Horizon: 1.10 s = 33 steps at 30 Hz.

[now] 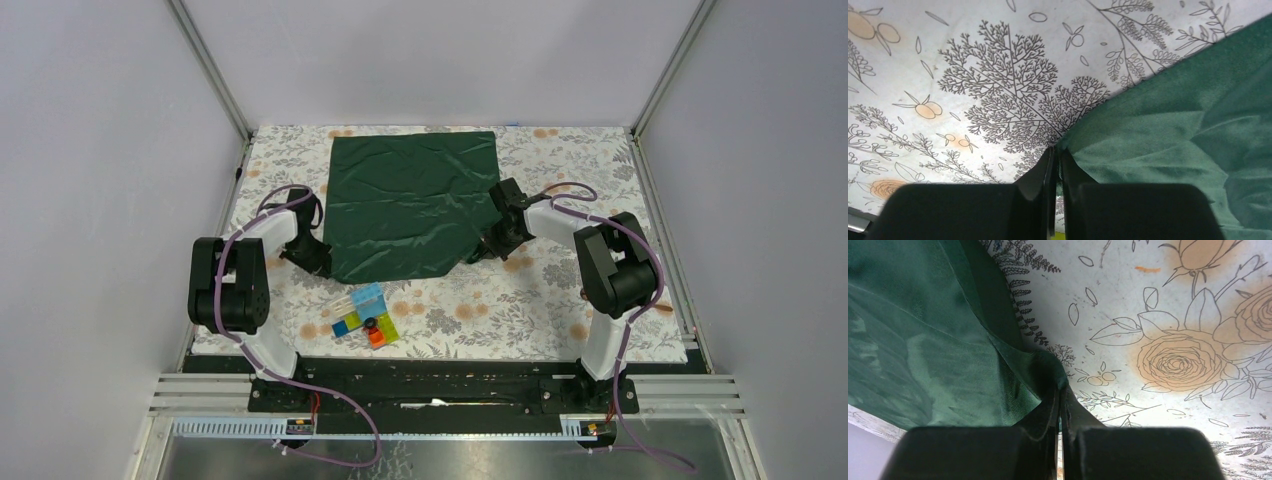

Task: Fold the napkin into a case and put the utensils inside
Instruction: Pick up the flattened napkin from the center of the board, then fold and flatten the napkin at the center of the board.

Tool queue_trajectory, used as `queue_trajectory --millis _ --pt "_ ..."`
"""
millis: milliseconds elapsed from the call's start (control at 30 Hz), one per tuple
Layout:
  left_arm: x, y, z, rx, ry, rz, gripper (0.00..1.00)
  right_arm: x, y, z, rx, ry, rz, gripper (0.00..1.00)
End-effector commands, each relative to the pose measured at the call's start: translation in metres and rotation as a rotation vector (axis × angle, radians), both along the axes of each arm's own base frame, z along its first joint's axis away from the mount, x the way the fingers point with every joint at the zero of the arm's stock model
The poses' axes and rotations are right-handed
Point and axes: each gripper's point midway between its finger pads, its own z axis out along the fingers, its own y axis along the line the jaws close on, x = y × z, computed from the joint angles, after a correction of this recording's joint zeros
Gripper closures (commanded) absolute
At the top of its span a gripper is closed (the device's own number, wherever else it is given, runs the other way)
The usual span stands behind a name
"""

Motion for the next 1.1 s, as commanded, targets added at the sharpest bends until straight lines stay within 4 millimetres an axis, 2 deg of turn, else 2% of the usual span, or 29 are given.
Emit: queue_trajectory --millis 0,167,267,333,433,567,667,767,867,967,1067 --pt "0.009 0.012 -0.005 0.058 -0.032 0.014 1.0 -0.023 -0.025 -0.022 -0.127 0.066 0.02 1.0" --pt "0.026 0.005 0.025 0.021 -0.159 -0.018 1.0 -0.009 -0.026 -0.003 -0.137 -0.035 0.068 1.0" --pt "0.047 -0.004 0.056 -0.027 -0.292 -0.06 1.0 0.013 -0.022 0.027 -0.126 -0.183 0.134 1.0" --pt "0.061 -0.006 0.085 -0.038 -0.386 -0.082 1.0 0.031 -0.015 0.056 -0.113 -0.307 0.195 1.0" --pt "0.083 -0.009 0.141 -0.051 -0.56 -0.111 1.0 0.052 -0.003 0.113 -0.094 -0.494 0.318 1.0" --pt "0.093 -0.006 0.244 -0.001 -0.821 -0.165 1.0 0.06 0.007 0.211 -0.055 -0.775 0.423 1.0" --pt "0.081 0.003 0.323 0.087 -0.998 -0.19 1.0 0.053 0.01 0.282 -0.033 -0.936 0.481 1.0" --pt "0.058 0.006 0.398 0.143 -1.186 -0.211 1.0 0.038 0.011 0.352 0.008 -1.101 0.507 1.0" --pt "0.031 0.007 0.461 0.177 -1.366 -0.212 1.0 0.017 0.012 0.419 0.066 -1.266 0.515 1.0" --pt "0.014 0.006 0.499 0.185 -1.475 -0.213 1.0 -0.001 0.005 0.469 0.106 -1.394 0.477 1.0" --pt "0.014 0.008 0.518 0.193 -1.531 -0.194 1.0 -0.004 -0.006 0.497 0.108 -1.446 0.39 1.0"
